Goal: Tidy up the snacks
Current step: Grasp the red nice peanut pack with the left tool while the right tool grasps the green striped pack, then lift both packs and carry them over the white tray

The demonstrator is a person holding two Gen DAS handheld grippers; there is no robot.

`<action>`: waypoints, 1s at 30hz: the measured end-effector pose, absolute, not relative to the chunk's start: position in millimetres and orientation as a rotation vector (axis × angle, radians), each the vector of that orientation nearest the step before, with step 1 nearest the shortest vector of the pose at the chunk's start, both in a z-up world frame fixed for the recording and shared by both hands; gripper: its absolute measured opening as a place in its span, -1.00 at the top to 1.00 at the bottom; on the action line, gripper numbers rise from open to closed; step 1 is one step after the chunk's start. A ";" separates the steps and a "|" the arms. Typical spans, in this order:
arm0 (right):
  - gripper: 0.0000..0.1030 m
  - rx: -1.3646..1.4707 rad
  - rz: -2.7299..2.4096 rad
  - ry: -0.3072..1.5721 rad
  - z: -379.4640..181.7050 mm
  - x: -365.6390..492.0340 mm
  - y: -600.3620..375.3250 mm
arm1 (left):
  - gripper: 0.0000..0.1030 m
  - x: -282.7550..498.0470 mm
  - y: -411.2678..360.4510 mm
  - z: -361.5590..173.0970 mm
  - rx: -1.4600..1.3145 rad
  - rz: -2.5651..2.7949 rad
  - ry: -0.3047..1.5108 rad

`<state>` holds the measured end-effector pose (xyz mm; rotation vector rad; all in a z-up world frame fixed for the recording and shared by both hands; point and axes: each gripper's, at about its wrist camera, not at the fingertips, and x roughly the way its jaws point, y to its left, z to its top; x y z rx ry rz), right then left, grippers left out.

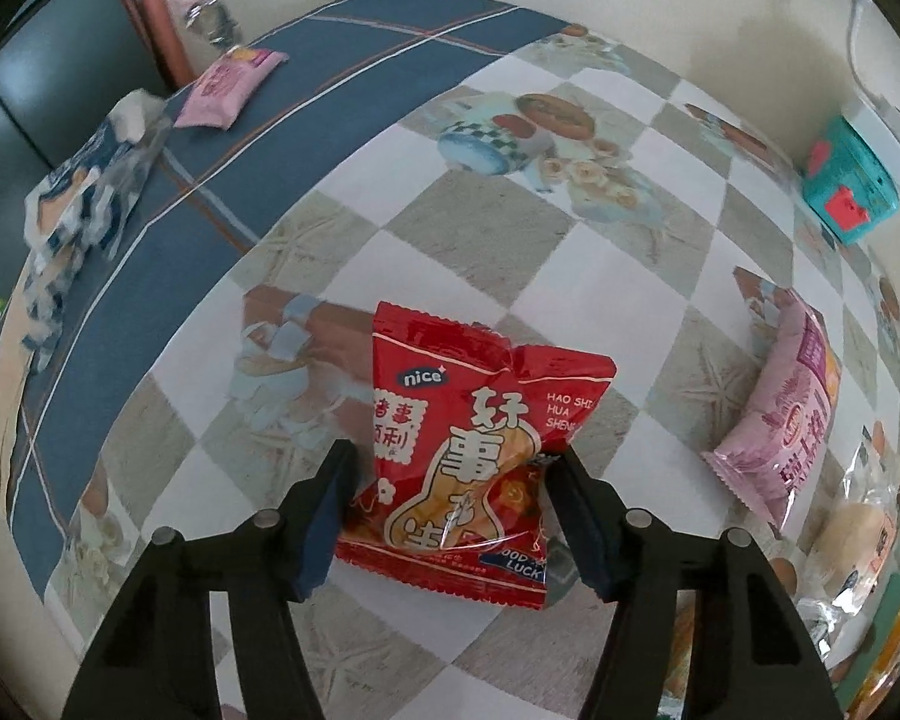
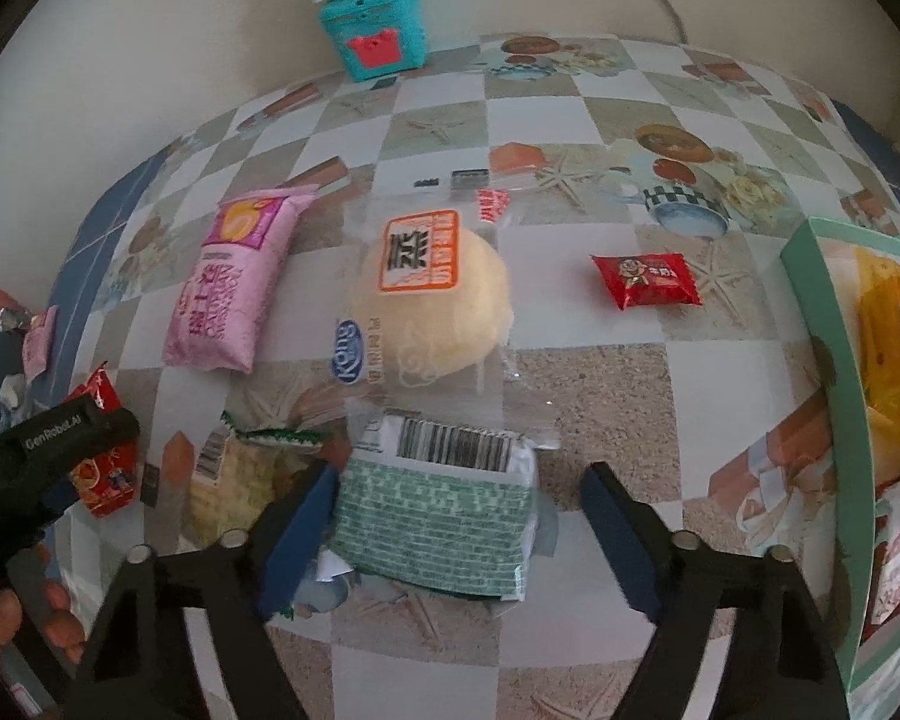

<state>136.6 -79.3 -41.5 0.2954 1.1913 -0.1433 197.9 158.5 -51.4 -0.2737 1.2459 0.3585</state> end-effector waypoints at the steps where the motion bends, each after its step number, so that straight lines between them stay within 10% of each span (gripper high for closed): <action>1: -0.51 0.292 -0.141 1.193 -41.3 135.7 -77.9 | -0.27 197.7 160.3 -51.6 -0.284 0.364 1.248; 30: -0.12 0.418 -0.142 1.172 -11.1 69.2 -105.0 | -0.20 142.2 145.0 -26.2 -0.336 0.268 1.226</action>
